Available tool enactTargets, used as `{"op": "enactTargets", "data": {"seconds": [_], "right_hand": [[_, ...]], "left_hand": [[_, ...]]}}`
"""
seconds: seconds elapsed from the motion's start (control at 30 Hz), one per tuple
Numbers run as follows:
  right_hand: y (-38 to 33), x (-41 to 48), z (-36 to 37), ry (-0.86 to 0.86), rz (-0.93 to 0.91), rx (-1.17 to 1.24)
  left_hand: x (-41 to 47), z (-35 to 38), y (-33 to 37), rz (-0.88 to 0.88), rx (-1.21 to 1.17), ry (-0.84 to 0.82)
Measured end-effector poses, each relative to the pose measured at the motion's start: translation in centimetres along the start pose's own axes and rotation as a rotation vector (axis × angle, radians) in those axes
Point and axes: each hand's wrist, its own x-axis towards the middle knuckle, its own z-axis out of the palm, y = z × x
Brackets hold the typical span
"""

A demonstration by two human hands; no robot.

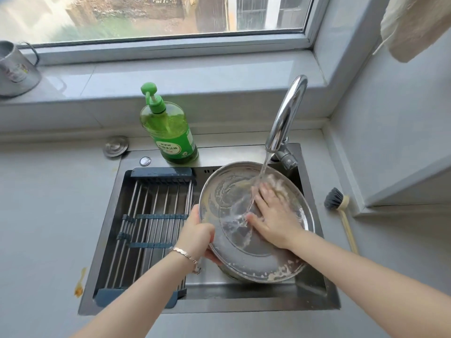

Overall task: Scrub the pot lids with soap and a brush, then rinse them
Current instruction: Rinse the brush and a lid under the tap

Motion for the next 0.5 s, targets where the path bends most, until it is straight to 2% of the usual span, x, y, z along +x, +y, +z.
{"op": "enactTargets", "data": {"seconds": [0.07,0.13,0.2,0.3,0.37,0.4,0.5], "right_hand": [[-0.7,1.9,-0.4,0.045,0.189,0.089],[-3.0,3.5,-0.6,0.097,0.190,0.132],[-5.5,3.5,-0.4,0.132,-0.014,0.197],[-6.1,0.9,0.8,0.024,-0.446,0.167],[-4.0,0.4,1.0,-0.015,-0.584,0.080],[-3.1,0.8,0.9,-0.012,-0.544,0.045],[-2.9,2.5,0.5,0.023,-0.251,0.020]], "left_hand": [[-0.1,0.5,-0.2,0.030,0.011,-0.023],[0.2,1.1,-0.1,0.066,0.008,-0.011],[0.6,1.4,0.3,0.073,-0.020,-0.003],[1.3,0.8,0.4,0.077,-0.179,-0.016],[1.2,0.1,-0.2,0.035,-0.177,-0.028],[1.0,0.0,-0.5,0.009,-0.101,-0.029],[0.7,0.6,-0.7,-0.006,0.001,-0.018]]}}
